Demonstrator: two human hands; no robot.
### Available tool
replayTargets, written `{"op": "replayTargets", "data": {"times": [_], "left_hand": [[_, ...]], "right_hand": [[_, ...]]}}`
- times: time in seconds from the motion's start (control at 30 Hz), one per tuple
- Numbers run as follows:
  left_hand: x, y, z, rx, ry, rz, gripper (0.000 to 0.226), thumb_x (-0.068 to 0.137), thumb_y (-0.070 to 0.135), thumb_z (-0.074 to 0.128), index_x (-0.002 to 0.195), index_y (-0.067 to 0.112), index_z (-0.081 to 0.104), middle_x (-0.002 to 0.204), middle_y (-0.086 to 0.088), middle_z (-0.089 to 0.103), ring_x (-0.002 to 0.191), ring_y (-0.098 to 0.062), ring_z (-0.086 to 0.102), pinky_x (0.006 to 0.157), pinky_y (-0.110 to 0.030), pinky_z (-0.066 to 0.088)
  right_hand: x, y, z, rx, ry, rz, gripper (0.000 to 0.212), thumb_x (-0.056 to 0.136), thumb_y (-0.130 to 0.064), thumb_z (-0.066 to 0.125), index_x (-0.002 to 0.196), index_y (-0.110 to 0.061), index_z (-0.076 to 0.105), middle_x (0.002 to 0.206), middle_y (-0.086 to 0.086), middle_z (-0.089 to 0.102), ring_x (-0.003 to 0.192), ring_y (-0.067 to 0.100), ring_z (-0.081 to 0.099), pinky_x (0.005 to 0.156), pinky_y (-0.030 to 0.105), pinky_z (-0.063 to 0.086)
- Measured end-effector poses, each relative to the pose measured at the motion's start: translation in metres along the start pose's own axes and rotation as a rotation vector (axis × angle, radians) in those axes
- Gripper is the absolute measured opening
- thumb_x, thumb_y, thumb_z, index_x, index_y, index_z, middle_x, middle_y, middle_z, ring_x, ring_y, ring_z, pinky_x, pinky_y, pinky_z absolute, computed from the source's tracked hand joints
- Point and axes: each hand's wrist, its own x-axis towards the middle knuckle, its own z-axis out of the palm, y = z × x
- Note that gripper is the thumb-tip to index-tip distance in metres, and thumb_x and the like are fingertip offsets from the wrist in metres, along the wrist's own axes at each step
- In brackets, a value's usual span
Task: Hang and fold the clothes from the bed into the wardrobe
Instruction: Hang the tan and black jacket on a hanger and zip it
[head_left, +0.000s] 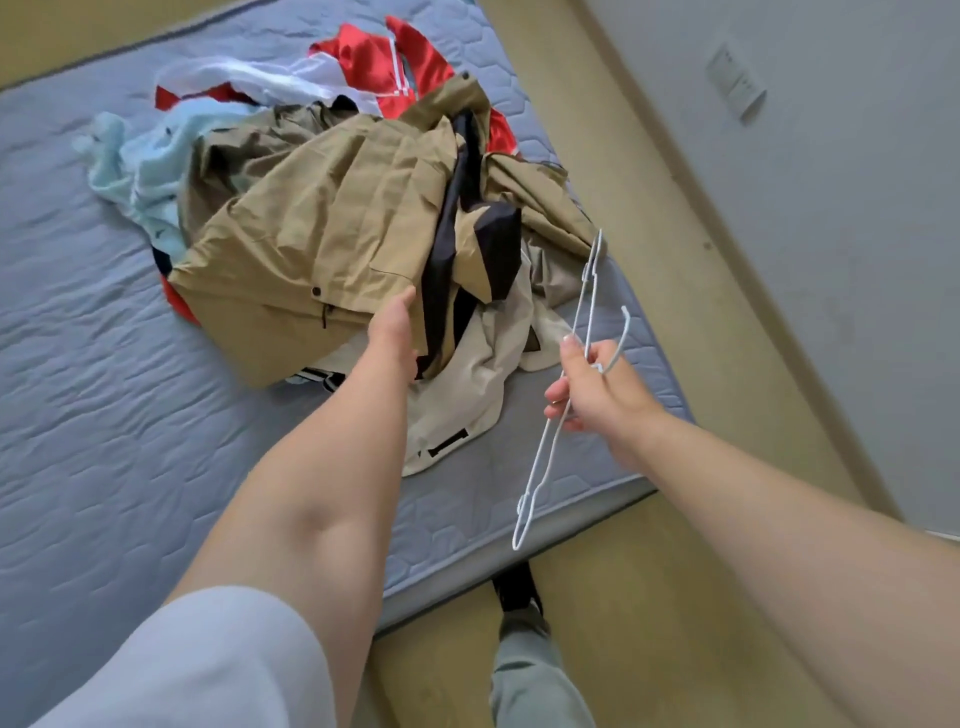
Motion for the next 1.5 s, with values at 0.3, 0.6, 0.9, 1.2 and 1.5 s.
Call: {"op": "replayTargets", "data": {"times": [0.3,0.6,0.9,1.2,1.5], "left_hand": [[0.05,0.008,-0.013,-0.404,-0.075,-0.048,0.037,0.097,0.023,0.047,0.133,0.018,0.054,0.138,0.004,0.053,0.112,-0.009,0.061,0.09,-0.028,0.04],[-0.037,0.024,-0.024,-0.032,-0.123,0.039,0.026,0.1,0.014,0.052,0.126,0.021,0.055,0.083,0.001,0.059,0.071,-0.01,0.055,0.067,-0.022,0.045],[-0.027,-0.018,-0.047,-0.274,-0.077,-0.077,0.041,0.097,0.011,0.053,0.137,0.005,0.045,0.137,-0.016,0.044,0.105,-0.03,0.065,0.081,-0.039,0.055],[0.057,-0.025,-0.031,-0.568,-0.11,0.001,0.027,0.097,0.003,0.041,0.118,0.009,0.057,0.154,-0.013,0.033,0.102,-0.041,0.068,0.094,-0.047,0.054],[0.006,-0.015,-0.015,-0.507,-0.157,-0.05,0.008,0.1,0.009,0.05,0.097,0.003,0.054,0.09,-0.007,0.053,0.066,-0.014,0.056,0.071,-0.023,0.052]], "right_hand": [[0.003,0.021,0.016,0.061,0.005,0.044,0.035,0.102,-0.046,0.041,0.107,-0.011,0.043,0.077,0.006,0.066,0.061,0.013,0.067,0.061,0.031,0.057],[-0.057,0.01,0.0,0.078,0.015,0.074,0.031,0.104,-0.042,0.037,0.106,-0.012,0.046,0.078,0.008,0.067,0.058,0.015,0.068,0.056,0.027,0.053],[-0.056,0.036,0.015,0.179,0.027,0.017,0.027,0.103,-0.041,0.038,0.099,-0.016,0.047,0.069,0.002,0.069,0.059,0.015,0.069,0.057,0.027,0.053],[-0.016,0.072,0.021,0.287,0.055,0.023,0.026,0.105,-0.038,0.039,0.105,-0.013,0.048,0.07,0.005,0.067,0.063,0.02,0.069,0.065,0.03,0.059],[-0.03,0.077,0.024,0.32,0.114,0.149,0.025,0.104,-0.04,0.04,0.1,-0.016,0.047,0.073,0.007,0.068,0.06,0.02,0.066,0.059,0.032,0.053]]}}
